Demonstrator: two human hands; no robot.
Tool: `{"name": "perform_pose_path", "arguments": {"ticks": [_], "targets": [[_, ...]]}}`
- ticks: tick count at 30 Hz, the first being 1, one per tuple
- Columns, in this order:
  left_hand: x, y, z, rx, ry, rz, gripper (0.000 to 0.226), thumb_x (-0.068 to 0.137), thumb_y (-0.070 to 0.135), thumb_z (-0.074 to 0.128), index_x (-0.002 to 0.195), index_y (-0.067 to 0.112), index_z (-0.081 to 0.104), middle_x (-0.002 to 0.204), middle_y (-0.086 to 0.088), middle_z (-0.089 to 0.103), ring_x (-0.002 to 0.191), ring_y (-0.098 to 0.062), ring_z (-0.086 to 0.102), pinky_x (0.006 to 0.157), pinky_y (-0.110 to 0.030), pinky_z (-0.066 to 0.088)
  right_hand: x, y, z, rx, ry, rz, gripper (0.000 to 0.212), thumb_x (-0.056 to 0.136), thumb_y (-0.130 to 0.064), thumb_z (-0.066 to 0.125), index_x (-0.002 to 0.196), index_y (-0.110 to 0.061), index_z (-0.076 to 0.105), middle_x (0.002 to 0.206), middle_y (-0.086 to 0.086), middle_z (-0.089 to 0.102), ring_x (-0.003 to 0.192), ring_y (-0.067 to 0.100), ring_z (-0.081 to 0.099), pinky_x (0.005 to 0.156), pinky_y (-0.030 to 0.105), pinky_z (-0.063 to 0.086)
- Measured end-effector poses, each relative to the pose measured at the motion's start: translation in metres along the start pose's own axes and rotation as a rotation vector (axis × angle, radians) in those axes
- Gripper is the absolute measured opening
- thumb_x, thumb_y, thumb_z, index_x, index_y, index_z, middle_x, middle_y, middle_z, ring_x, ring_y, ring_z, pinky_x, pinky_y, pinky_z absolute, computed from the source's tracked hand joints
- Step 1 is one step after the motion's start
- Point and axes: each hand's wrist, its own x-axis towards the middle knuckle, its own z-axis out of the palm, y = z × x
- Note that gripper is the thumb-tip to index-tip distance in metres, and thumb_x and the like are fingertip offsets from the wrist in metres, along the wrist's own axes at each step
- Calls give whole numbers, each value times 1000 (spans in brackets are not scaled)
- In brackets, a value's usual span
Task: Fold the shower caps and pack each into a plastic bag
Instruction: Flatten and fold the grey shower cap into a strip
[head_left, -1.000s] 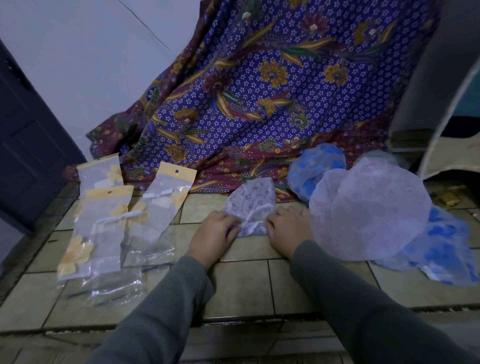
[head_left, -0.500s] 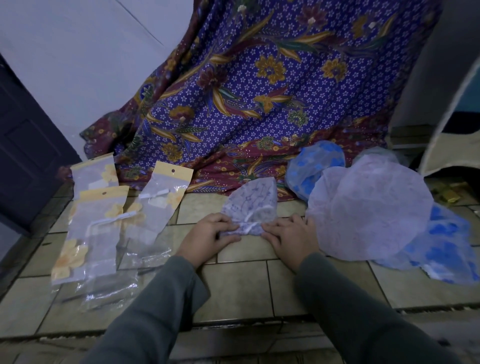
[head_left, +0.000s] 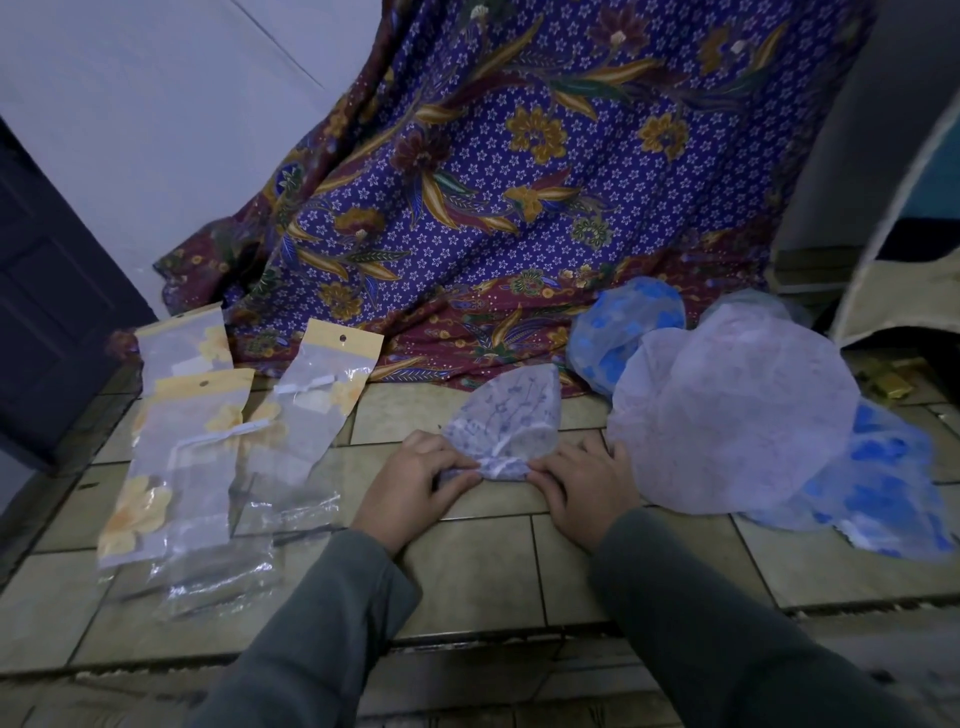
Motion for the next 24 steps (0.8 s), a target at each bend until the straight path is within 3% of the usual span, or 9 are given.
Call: {"name": "perform_pose_path", "arguments": {"ticks": [4,9,13,24], "targets": [[-6,4,0,11,-11,-5,27,87,46,57,93,25,72,87,14,61,92,-7,51,82,-19,40,-4,1,0,38,52,-8,31,85,-44,40,78,-31,67,75,-14,65,70,16,53,66,31,15],[3,7,-2,108,-61,-72,37,90,51,42,88,24,67,88,10,64,84,-14,56,80,-34,46,1,-2,-2,35,5,24,35,88,-43,33,81,-28,65,79,-9,65,76,17,55,71,37,37],[15,5,-3,169,-96,-154,48,85,59,33,84,24,65,86,7,69,83,-17,62,80,-42,47,11,-4,-7,9,-153,58,35,96,-45,29,103,-29,60,97,-7,61,96,15,53,87,38,35],[23,11,-3,128,-39,-232,18,87,37,63,97,23,61,94,5,68,88,-19,62,83,-39,46,23,1,2,44,-92,106,29,96,-44,38,109,-32,61,104,-7,62,99,17,51,86,38,32]]}}
